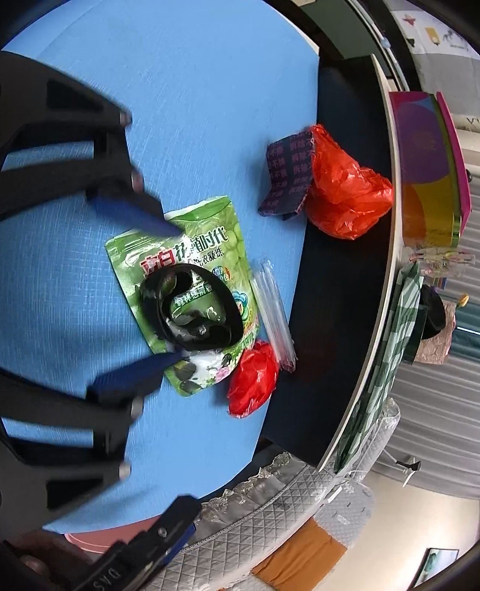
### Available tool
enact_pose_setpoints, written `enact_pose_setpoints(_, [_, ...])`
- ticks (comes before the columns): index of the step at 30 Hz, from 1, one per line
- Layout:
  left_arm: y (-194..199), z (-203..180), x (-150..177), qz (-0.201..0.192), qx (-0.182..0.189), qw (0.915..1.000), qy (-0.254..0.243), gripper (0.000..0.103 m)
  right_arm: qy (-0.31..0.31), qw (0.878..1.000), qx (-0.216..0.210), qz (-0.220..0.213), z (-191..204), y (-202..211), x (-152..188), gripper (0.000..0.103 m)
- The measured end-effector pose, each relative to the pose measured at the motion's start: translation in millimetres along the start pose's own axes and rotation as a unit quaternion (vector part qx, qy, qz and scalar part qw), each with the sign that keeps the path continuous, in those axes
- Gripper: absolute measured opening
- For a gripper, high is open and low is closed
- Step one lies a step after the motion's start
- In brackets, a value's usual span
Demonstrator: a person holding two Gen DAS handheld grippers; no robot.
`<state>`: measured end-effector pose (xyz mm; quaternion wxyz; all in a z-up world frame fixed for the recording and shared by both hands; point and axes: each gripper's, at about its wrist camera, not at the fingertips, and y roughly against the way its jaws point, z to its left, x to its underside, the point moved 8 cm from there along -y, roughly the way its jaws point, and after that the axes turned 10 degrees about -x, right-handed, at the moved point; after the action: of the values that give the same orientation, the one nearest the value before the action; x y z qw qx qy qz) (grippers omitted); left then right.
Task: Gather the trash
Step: 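Grasp the black strap with the left tool while the right tool grasps the red plastic bag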
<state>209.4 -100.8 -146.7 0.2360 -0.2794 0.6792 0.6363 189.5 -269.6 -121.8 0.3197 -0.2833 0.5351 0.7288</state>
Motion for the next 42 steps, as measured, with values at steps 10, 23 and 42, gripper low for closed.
enact_pose_setpoints(10, [-2, 17, -5, -0.006, -0.027, 0.9996, 0.008, 0.015, 0.023, 0.999, -0.020, 0.015, 25, -42, -20, 0.088])
enact_pose_setpoints(23, [-9, 37, -9, 0.004, -0.036, 0.9988, 0.033, 0.014, 0.032, 0.996, -0.026, 0.078, 45, -115, -37, 0.098])
enact_pose_setpoints(42, [-4, 31, -8, -0.001, -0.038, 0.9991, 0.020, 0.013, 0.025, 0.997, -0.006, 0.071, 20, -77, -20, 0.070])
